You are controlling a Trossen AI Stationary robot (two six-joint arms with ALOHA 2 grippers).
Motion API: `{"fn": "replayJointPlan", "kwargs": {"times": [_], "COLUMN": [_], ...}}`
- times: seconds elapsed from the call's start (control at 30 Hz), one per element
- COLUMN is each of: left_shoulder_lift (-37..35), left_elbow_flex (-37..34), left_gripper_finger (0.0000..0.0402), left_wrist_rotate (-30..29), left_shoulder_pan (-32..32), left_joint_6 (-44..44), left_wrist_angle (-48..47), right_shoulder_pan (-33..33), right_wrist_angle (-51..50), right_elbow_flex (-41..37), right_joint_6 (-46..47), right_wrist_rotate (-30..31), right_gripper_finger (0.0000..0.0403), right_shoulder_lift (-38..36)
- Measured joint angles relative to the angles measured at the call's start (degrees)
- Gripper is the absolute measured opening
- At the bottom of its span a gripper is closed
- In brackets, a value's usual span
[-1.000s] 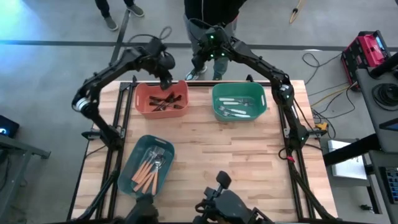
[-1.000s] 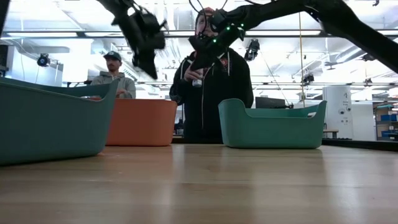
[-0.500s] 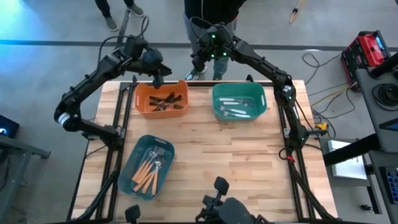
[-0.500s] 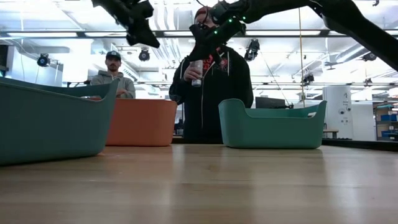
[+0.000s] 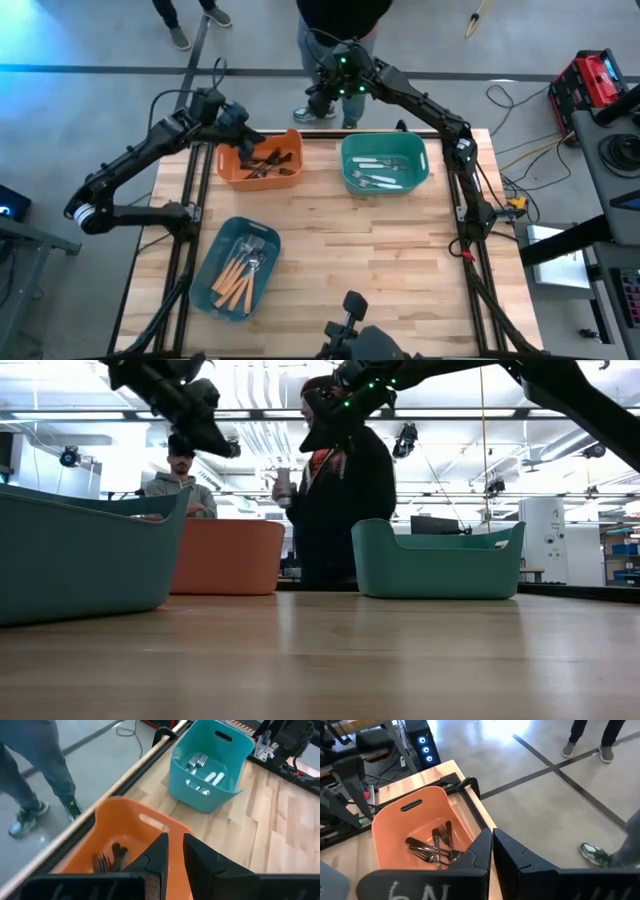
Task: Sort silverware by color (type)
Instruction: Return to Home Position
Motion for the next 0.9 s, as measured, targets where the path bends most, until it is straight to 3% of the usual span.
{"fn": "replayJointPlan", "kwargs": {"times": [0.13,0.33,0.63,0.9], "left_shoulder_lift": [-3.0,-10.5,-20.2,-22.0], "left_elbow_flex": [-2.3,-6.5,-13.8,-14.7], "left_gripper_finger": [0.0041,0.0041,0.0041,0.0041], "left_wrist_rotate": [0.2,4.0,3.9,3.1], "left_shoulder_pan": [0.0,0.4,0.7,0.8], "left_joint_6": [-0.3,2.0,-2.9,-3.1], "left_wrist_angle": [0.3,8.8,12.6,12.5], "right_shoulder_pan": [0.5,1.2,1.3,2.9], "right_wrist_angle": [0.4,6.0,6.5,6.5], "right_elbow_flex": [0.0,0.0,0.0,0.0], "right_joint_6": [-1.1,-4.0,-5.6,-6.1], "right_wrist_rotate": [-0.4,-9.3,-9.4,-8.9], "right_gripper_finger": [0.0009,0.0009,0.0009,0.0009], "right_shoulder_lift": [0.0,-0.3,-2.8,-3.8]}}
